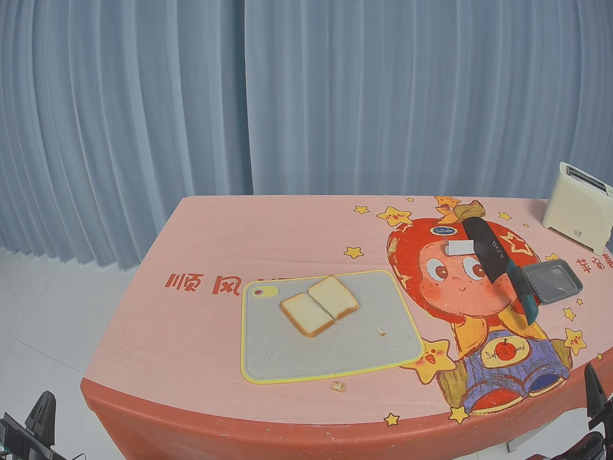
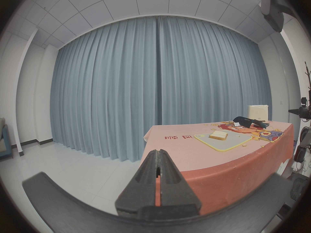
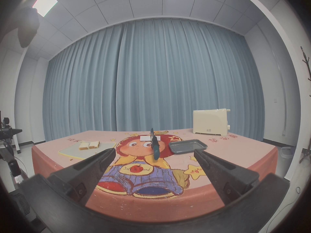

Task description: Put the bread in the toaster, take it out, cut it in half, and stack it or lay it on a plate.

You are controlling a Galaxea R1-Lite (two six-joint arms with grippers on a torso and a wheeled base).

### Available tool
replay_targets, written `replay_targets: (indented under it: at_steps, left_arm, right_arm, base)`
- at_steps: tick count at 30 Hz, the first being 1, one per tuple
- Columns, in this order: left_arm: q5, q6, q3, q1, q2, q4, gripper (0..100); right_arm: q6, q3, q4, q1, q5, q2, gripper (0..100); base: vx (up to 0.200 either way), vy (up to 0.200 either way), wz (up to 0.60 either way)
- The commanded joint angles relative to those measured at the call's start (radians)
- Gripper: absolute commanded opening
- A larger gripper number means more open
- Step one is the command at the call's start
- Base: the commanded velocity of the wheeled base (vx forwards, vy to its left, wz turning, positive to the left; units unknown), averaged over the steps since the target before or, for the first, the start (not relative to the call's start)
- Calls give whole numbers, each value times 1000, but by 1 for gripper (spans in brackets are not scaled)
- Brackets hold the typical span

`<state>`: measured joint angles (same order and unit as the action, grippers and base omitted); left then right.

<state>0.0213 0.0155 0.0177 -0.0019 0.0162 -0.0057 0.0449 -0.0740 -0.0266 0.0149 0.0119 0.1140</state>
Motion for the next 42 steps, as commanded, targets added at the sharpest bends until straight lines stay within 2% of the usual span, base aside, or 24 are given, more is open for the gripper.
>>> replay_targets:
  at_steps: [1, 4, 5, 6, 7, 8, 9, 10, 13, 18, 23, 29, 31, 35, 38, 41, 42]
  left_arm:
    - [0, 0, -18, 0, 1, 0, 0]
    - [0, 0, -18, 0, 1, 0, 0]
    - [0, 0, -18, 0, 1, 0, 0]
    - [0, 0, -18, 0, 2, 0, 0]
    - [0, 0, -18, 0, 1, 0, 0]
    - [0, 0, -18, 0, 1, 0, 0]
    - [0, 0, -18, 0, 1, 0, 0]
    - [0, 0, -18, 0, 1, 0, 0]
    - [2, 1, -18, -1, 1, 0, 0]
    - [2, 1, -18, 0, 1, 0, 0]
    - [0, -2, -18, 0, 1, 0, 0]
    - [0, 0, -18, 0, 1, 0, 0]
    - [0, 0, -18, 0, 1, 0, 0]
    - [0, -2, -18, 0, 1, 0, 0]
    - [0, -2, -18, 0, 1, 0, 0]
    - [0, -2, -18, 0, 1, 0, 0]
    - [-1, -3, -18, 0, 1, 0, 0]
  right_arm:
    - [0, -58, -1, 4, -24, 84, 100]
    - [0, -72, -9, 7, -95, 170, 100]
    - [1, -81, -10, 10, -145, 213, 100]
    - [1, -87, -13, 10, -167, 231, 100]
    - [9, -105, -13, 5, -213, 269, 100]
    - [12, -128, -7, 0, -237, 305, 100]
    - [12, -132, -7, 0, -240, 311, 100]
    - [12, -159, -6, 4, -267, 365, 100]
    - [4, -178, -10, 11, -274, 411, 100]
    - [-8, -214, -15, 92, -322, 549, 100]
    - [-13, -322, -16, 114, -328, 697, 100]
    - [-66, -449, -18, 128, -319, 855, 100]
    - [-68, -461, -16, 134, -317, 874, 100]
    - [-76, -497, -15, 189, -299, 944, 100]
    - [-102, -501, -16, 237, -286, 981, 100]
    - [-105, -512, -16, 261, -280, 1015, 100]
    - [-105, -524, -16, 290, -267, 1052, 100]
  base:
    - [0, 0, 0]
    - [0, 0, 0]
    - [0, 0, 0]
    - [0, 0, 0]
    - [0, 0, 0]
    - [0, 0, 0]
    - [0, 0, 0]
    - [0, 0, 0]
    - [0, 0, 0]
    - [0, 0, 0]
    - [0, 0, 0]
    - [0, 0, 0]
    - [0, 0, 0]
    - [0, 0, 0]
    - [0, 0, 0]
    - [0, 0, 0]
    - [0, 0, 0]
